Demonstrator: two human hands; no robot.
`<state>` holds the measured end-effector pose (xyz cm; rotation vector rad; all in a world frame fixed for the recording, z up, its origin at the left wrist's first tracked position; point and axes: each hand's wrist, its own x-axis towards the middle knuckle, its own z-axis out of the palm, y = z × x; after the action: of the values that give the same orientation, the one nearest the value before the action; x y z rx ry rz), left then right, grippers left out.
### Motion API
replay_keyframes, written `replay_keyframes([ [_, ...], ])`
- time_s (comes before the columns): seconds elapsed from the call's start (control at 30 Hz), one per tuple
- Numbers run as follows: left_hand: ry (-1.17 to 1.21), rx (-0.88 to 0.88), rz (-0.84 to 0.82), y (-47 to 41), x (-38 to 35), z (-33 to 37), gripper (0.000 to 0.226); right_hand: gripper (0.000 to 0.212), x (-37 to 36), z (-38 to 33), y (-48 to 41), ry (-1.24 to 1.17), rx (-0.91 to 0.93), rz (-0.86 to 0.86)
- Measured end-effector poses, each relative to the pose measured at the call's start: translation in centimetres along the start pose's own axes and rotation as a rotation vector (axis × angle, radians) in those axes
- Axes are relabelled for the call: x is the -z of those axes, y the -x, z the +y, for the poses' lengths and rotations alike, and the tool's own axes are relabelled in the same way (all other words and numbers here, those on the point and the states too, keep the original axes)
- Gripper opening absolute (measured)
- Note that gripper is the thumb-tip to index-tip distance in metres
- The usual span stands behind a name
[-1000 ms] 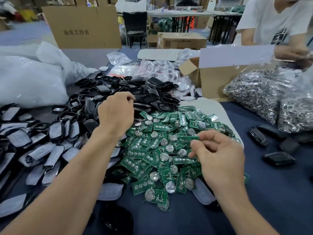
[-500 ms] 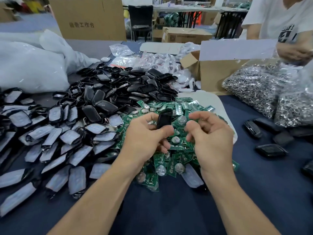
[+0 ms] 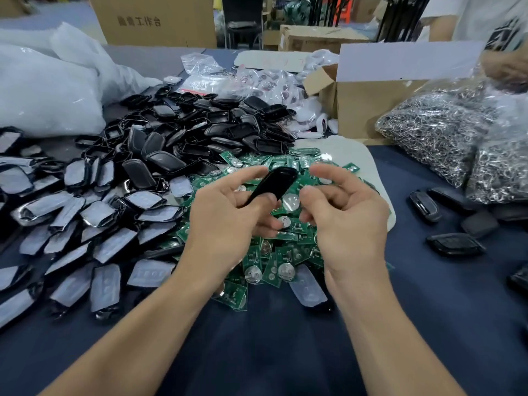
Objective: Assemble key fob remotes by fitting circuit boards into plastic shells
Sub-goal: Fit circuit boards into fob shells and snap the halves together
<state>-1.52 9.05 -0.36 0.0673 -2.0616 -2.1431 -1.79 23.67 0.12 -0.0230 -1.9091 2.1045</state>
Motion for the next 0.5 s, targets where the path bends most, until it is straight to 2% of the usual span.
replay_keyframes([
  [0.2, 0.019, -0.053, 0.101, 0.3, 0.3, -0.1, 0.027, 0.015, -1.2, 0.0, 0.5, -0.012, 0.041, -0.058],
  [0.37, -0.043, -0.089, 0.025, 0.5, 0.4, 0.2, 0.022, 0.016, -1.5, 0.2, 0.5, 0.069, 0.044, -0.073],
  [0.5, -0.042, -0.041, -0.007, 0.2, 0.7, 0.4, 0.021, 0.015, -1.5, 0.4, 0.1, 0.115, 0.054, -0.066],
])
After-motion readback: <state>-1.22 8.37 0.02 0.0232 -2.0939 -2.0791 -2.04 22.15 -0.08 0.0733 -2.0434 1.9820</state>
